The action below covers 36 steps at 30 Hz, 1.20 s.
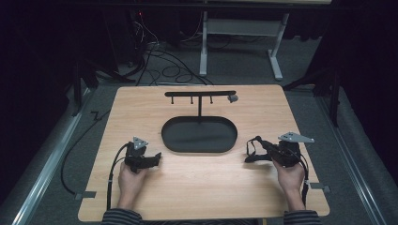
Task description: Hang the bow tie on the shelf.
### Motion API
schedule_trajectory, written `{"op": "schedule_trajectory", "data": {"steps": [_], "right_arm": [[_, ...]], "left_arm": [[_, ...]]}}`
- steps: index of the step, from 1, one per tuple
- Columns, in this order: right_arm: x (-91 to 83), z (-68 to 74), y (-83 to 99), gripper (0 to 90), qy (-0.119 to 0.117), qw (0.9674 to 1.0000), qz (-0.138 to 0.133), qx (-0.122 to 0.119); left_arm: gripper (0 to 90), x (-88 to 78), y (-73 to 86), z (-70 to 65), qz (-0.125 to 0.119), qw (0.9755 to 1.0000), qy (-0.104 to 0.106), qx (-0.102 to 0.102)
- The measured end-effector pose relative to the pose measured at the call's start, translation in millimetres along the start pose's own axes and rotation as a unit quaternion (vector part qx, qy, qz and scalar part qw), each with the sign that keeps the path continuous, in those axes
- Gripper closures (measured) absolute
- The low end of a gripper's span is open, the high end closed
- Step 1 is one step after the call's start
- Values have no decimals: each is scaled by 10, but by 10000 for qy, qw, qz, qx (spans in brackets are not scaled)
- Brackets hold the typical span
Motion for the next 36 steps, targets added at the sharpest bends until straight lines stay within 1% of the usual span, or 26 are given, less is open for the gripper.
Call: {"op": "schedule_trajectory", "data": {"steps": [2,4,6,14,15,21,25,29,32,36], "right_arm": [[-25,20,-31,900,-6,10000,-40,-36],[-33,29,-38,900,3,10000,-31,-17],[-40,39,-53,900,-6,10000,-53,-71],[-68,90,-115,900,-31,9998,-91,-158],[-72,94,-127,900,-32,9997,-113,-207],[-91,137,-177,900,-75,9995,-143,-254],[-90,184,-237,900,-140,9991,-181,-367],[-93,218,-277,900,-189,9988,-218,-385],[-93,264,-329,900,-176,9982,-244,-517],[-89,293,-360,900,-211,9977,-255,-588]], "left_arm": [[187,0,0,0,0,10000,2,-1],[187,0,0,1,2,10000,2,2],[187,1,0,1,-4,10000,7,0],[187,1,0,0,-7,10000,9,-4],[187,1,0,1,-3,10000,8,3],[187,1,0,1,-5,10000,8,-1],[187,1,0,1,-5,10000,9,0],[187,1,0,1,-6,10000,8,0],[187,1,0,1,-7,10000,9,-1],[187,1,0,1,-6,10000,10,-1]]}}
Point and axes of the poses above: each handheld gripper's, and its own axes: x roughly forward along the jaws, y roughly out of its underside, z roughly to its left, the point moved 1 cm from there along x, roughly forward along the jaws, and after that the axes turned 5 degrees about -x, right-handed, at the moved point
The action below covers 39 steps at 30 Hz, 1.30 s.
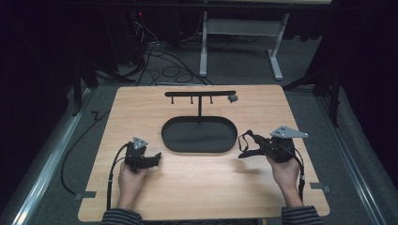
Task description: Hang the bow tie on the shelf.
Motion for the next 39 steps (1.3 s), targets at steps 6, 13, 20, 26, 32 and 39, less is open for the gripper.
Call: {"op": "schedule_trajectory", "data": {"steps": [6,13,20,26,32,39], "right_arm": [[32,45,-74,900,-65,9999,-30,-72],[77,108,-180,900,-108,9997,-39,-221],[133,163,-295,900,-217,9993,-75,-306],[181,172,-370,900,-314,9990,-110,-305],[200,174,-431,900,-345,9989,-117,-309],[228,197,-510,900,-383,9984,-142,-392]], "left_arm": [[187,0,0,0,0,10000,2,1],[186,2,-1,1,1,10000,13,4],[186,2,-1,1,2,10000,15,6],[186,2,-1,1,1,10000,15,6],[186,2,-2,1,1,10000,17,8],[186,2,-2,1,1,10000,17,7]]}}
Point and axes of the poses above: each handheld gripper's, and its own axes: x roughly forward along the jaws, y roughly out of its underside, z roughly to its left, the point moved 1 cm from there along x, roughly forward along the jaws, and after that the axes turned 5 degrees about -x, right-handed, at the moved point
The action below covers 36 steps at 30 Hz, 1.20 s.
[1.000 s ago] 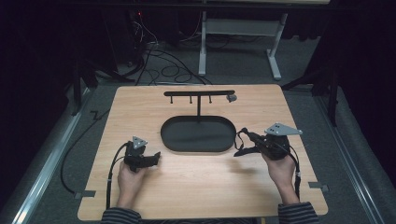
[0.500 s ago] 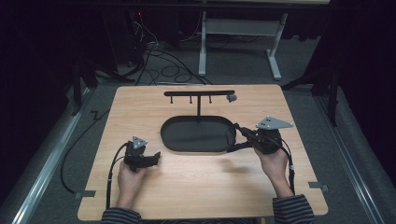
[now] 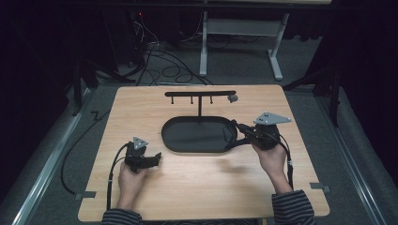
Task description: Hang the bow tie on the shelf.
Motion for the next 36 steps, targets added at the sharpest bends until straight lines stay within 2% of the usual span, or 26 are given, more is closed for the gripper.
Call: {"op": "schedule_trajectory", "data": {"steps": [12,25,36], "right_arm": [[23,-12,-150,900,-25,9999,-110,-93],[53,-74,-220,900,-36,9998,-184,40],[61,-135,-331,900,-5,9996,-288,63]], "left_arm": [[186,0,0,0,1,10000,-1,0],[186,0,0,0,-1,10000,-1,-1],[186,0,0,0,-2,10000,0,-2]]}}
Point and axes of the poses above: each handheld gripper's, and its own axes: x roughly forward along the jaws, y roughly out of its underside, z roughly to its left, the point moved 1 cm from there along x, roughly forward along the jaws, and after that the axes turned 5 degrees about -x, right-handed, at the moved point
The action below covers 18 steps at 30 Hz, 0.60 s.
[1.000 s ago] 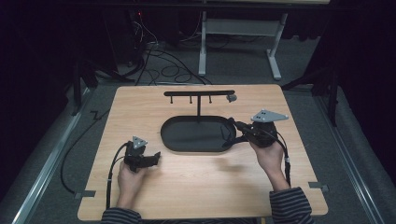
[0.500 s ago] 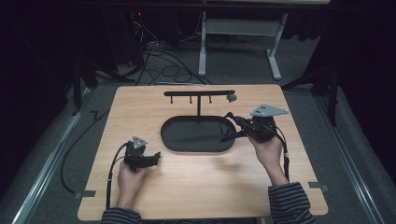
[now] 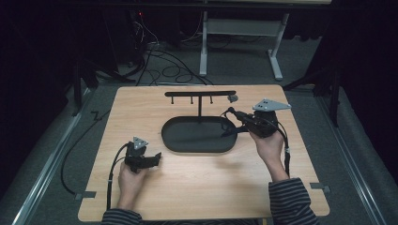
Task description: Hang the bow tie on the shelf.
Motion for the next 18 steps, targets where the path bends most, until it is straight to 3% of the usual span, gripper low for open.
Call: {"op": "schedule_trajectory", "data": {"steps": [18], "right_arm": [[50,-82,-162,900,106,9999,-115,35]], "left_arm": [[186,-1,0,1,3,10000,-1,4]]}}
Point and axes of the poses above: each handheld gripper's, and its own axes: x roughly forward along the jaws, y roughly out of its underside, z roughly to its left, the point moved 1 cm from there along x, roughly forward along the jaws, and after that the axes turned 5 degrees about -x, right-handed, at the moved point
